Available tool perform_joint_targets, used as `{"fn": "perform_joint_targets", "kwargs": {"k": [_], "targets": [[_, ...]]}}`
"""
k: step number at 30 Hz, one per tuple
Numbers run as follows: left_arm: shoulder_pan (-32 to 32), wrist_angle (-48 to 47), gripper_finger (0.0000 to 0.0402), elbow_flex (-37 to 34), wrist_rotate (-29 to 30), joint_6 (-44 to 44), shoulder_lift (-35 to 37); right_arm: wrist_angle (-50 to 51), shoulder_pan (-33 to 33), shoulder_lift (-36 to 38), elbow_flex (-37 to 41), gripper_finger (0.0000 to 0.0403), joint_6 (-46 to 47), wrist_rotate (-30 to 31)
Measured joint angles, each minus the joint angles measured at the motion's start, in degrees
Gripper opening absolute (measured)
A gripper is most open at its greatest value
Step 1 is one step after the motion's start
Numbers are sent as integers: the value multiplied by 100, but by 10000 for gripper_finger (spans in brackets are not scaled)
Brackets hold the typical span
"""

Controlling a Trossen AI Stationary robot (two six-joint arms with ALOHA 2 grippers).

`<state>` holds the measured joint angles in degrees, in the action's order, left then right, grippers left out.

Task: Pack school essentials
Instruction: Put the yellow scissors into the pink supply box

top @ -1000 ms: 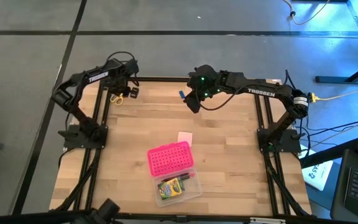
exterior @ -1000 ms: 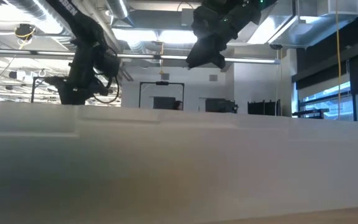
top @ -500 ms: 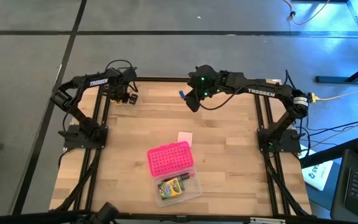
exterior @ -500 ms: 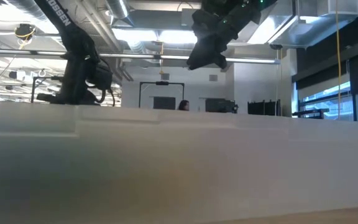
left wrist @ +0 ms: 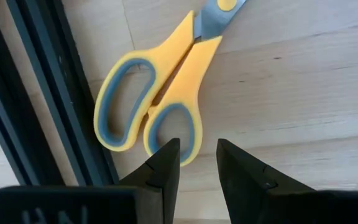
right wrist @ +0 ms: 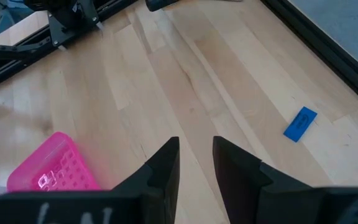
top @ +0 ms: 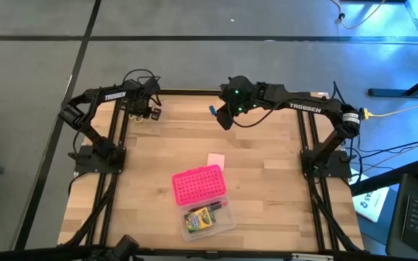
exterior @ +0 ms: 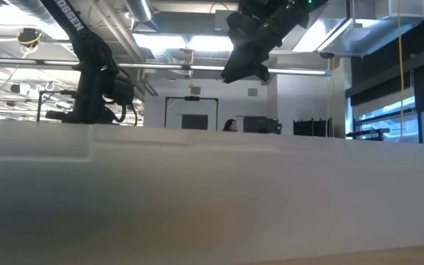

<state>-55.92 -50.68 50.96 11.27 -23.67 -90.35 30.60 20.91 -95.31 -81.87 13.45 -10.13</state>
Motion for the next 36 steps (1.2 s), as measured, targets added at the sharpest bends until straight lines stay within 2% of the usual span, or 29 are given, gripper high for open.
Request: {"fn": "perform_joint_targets", "kwargs": {"k": [20,28,36], "targets": [[98,298,98,-278,171,-81,-5,-63,0,0,2,99,0,3],[275,406,98,-278,482,-272,-274,-130,0,2,2,99,-11,4],[374,427,98,-278,415,-294,-381,-130,0,2,2,99,-15,4]]}}
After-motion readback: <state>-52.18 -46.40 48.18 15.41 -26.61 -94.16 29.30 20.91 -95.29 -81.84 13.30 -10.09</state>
